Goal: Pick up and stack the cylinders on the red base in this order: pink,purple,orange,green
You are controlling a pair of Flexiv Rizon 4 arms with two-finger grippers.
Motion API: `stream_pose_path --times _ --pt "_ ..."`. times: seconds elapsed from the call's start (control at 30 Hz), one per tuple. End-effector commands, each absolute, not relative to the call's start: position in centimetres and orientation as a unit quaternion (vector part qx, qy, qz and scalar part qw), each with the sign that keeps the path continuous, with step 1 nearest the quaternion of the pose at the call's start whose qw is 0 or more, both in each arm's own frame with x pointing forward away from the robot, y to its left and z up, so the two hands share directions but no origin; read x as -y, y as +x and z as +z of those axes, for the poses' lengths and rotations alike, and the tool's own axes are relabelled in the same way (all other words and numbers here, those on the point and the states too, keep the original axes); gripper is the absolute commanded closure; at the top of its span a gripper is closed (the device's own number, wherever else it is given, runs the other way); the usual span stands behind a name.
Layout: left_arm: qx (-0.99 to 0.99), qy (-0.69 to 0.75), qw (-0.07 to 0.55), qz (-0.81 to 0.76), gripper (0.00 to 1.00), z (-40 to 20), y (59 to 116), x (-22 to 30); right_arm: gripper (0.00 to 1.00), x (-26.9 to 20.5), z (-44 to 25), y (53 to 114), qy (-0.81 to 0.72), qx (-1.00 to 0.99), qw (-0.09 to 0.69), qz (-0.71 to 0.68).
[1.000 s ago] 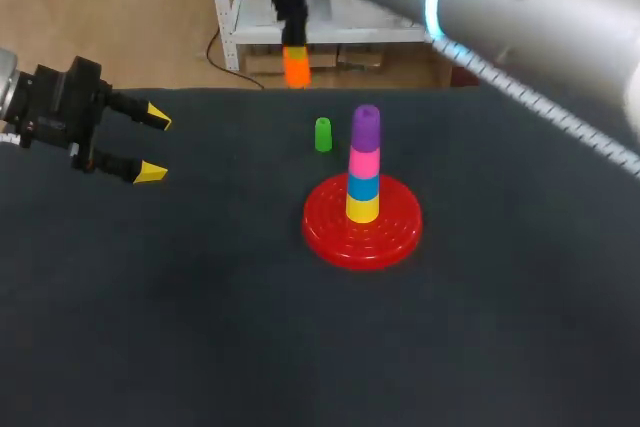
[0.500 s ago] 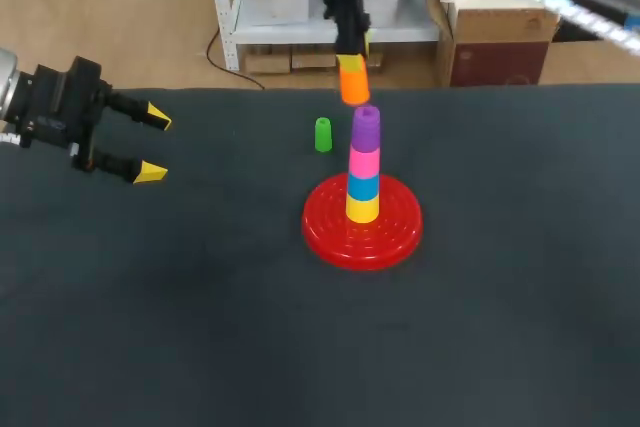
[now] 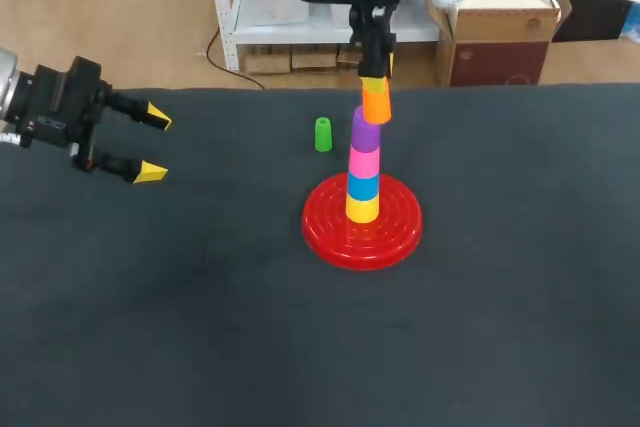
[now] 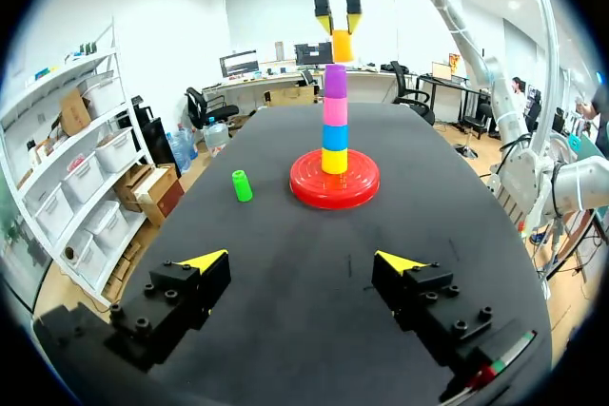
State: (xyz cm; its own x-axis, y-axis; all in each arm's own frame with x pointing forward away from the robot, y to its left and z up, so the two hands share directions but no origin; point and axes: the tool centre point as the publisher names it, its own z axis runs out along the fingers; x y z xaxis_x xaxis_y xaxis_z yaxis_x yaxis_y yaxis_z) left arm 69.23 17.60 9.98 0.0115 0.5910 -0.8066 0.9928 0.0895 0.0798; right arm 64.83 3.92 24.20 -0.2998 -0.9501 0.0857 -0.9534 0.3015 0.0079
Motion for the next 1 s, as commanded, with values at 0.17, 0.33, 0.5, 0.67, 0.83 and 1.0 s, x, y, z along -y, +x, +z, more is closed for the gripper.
stream_pose_path --times 0.17,0.33,0.5,0.67,0.83,1.0 --pt "-0.645 0.614 0.361 -0.278 0.00 9.9 69.1 -17.6 1.00 -3.6 24.5 65.0 0.605 0.793 -0.064 0.011" --pt "-0.645 0.614 0.361 -0.278 0.00 9.9 69.1 -17.6 1.00 -3.4 24.8 65.2 0.613 0.789 -0.045 -0.024" --pt "-0.645 0.614 0.361 -0.278 0.00 9.9 69.1 -17.6 1.00 -3.4 24.7 65.5 0.622 0.782 -0.013 -0.039" --pt "-0.645 0.614 0.361 -0.278 0.00 9.9 69.1 -17.6 1.00 -3.4 24.5 66.0 0.624 0.780 0.000 -0.038" --pt "-0.645 0.614 0.361 -0.278 0.00 9.9 69.1 -17.6 1.00 -3.4 24.1 66.8 0.627 0.778 0.011 -0.034" --pt "-0.645 0.614 0.361 -0.278 0.00 9.9 69.1 -17.6 1.00 -4.0 23.8 67.4 0.634 0.772 0.013 -0.035"
